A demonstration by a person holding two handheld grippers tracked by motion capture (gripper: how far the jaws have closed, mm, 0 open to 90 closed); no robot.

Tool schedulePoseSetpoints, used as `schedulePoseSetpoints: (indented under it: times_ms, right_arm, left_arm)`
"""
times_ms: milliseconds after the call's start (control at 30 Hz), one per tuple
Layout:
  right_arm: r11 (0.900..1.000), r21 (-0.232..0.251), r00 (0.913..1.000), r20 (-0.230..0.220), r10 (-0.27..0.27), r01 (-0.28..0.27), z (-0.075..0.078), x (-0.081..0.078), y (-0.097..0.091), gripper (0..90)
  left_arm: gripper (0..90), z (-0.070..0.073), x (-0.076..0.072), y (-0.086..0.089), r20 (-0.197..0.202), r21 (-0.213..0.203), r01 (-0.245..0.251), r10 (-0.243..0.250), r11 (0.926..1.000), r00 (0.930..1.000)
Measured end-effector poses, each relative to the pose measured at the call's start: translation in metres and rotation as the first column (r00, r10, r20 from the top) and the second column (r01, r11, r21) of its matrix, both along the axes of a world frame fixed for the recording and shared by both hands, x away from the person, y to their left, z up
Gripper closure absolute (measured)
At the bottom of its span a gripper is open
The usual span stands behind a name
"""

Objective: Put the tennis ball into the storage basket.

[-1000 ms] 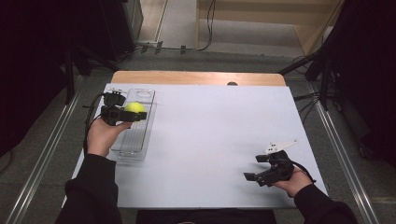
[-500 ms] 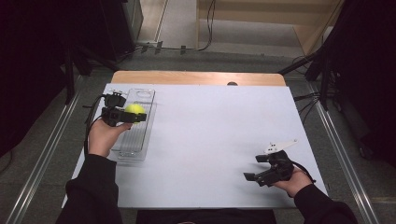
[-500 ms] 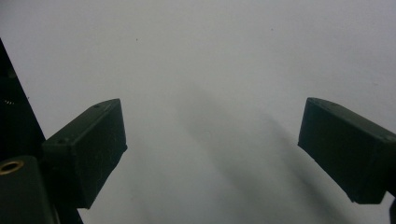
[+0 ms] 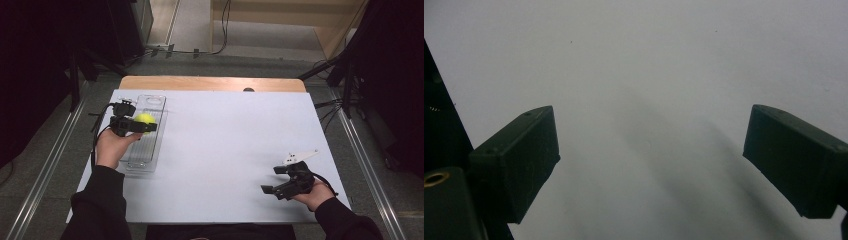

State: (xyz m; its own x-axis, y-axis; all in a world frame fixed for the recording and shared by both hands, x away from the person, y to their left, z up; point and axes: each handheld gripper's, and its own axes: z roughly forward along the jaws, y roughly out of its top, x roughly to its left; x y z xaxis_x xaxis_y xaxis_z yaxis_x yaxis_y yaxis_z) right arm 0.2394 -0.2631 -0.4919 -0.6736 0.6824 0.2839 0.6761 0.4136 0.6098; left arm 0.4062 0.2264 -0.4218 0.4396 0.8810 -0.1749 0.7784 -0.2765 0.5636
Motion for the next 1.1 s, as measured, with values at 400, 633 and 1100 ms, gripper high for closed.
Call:
schedulePoseSetpoints:
  times_ms: [400,633,1100]
  right_arm:
    - [1.0000,0.000,1.0000,-0.003,-0.001,0.001,0.000,0.000,0.000,5.8]
    - [1.0000,0.000,1.0000,-0.001,0.001,-0.001,0.000,0.000,0.000,5.8]
    - [1.0000,0.000,1.0000,-0.002,0.001,-0.001,0.000,0.000,0.000,5.8]
  left_arm:
    - [25.2,-0.002,0.000,-0.001,-0.006,0.001,0.007,-0.007,1.0000,1.0000]
    - [22.4,0.000,0.001,0.000,-0.004,-0.023,0.008,-0.008,0.9997,1.0000]
    - [21.0,0.013,-0.003,0.001,0.010,-0.042,0.009,-0.008,0.9991,0.9999]
